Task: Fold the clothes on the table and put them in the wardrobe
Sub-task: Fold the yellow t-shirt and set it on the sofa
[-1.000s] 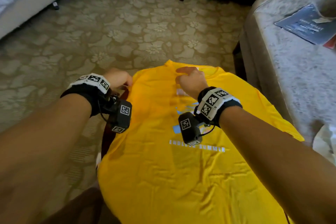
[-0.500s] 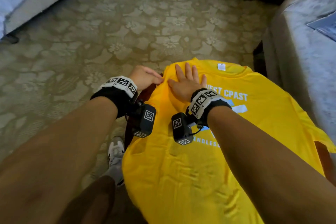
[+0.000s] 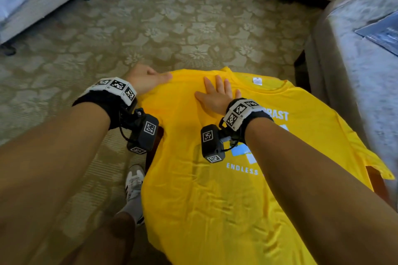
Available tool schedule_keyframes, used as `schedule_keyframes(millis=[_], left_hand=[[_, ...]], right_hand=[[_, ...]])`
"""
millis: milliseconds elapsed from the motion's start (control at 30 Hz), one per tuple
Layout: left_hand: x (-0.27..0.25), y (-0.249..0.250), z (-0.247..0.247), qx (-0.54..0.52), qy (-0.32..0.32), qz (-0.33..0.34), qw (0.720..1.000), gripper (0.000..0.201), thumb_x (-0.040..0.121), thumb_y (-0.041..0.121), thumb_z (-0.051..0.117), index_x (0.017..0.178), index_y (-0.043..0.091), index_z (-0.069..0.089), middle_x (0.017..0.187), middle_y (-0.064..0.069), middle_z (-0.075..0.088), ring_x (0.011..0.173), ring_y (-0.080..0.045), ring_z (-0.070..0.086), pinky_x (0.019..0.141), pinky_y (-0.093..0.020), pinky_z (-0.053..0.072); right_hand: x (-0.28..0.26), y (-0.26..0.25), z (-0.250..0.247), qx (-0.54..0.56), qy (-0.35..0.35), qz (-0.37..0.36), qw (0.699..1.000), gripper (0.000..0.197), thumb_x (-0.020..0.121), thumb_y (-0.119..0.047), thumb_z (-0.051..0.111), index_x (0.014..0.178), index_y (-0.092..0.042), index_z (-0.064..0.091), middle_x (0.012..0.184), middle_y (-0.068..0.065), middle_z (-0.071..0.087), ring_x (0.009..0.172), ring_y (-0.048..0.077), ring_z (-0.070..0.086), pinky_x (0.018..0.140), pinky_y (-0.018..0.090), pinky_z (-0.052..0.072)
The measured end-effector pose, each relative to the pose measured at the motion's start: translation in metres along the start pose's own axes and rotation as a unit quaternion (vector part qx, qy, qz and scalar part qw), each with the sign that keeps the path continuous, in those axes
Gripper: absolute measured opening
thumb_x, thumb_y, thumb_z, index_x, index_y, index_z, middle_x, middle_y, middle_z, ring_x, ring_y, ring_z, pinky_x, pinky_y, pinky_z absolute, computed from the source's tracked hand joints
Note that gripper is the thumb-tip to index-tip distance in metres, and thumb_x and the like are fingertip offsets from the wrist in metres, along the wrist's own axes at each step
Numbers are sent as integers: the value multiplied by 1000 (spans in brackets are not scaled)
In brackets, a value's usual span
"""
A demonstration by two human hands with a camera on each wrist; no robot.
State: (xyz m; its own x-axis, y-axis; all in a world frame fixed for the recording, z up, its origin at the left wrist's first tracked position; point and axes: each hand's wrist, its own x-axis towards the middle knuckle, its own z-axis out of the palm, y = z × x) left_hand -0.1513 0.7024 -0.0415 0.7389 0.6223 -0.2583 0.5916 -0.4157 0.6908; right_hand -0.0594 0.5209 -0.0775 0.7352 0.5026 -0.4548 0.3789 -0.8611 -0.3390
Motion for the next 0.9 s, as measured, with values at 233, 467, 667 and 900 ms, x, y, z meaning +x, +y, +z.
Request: schedule_keyframes(millis=[233,467,667,900], left_hand=[[-4,-34,-5,94,-51,-90,990,61,86,34,71,133,-1,52,134,-16,55,118,-33,53,86,-36,42],[-8,-31,-14,-134,-47,-124,982,25,89,19,68,109,9,56,117,-15,58,73,-27,62,77,-45,57],[-22,8,-33,-81,-11,-30,996,44,85,18,71,122,-2,59,124,-21,56,115,-35,53,91,-42,42],[-50,54,-29,16,-26,7,1000,23,90,19,65,85,-1,55,69,-13,41,67,-29,45,49,-29,27]], right_hand=[[13,-4,-1,-13,13,15,1000,69,98,-64,27,156,-40,-2,163,-5,-20,149,21,-22,117,55,-14],[14,-4,-1,-1,32,20,999,70,98,-62,31,156,-39,1,164,-6,-17,150,19,-20,119,54,-12],[5,2,-11,219,100,-9,970,65,100,-41,46,157,-26,18,165,-1,15,152,23,10,122,51,0],[-41,28,4,67,59,74,993,75,92,-67,38,155,-44,4,164,-4,-18,150,24,-22,113,64,-14]])
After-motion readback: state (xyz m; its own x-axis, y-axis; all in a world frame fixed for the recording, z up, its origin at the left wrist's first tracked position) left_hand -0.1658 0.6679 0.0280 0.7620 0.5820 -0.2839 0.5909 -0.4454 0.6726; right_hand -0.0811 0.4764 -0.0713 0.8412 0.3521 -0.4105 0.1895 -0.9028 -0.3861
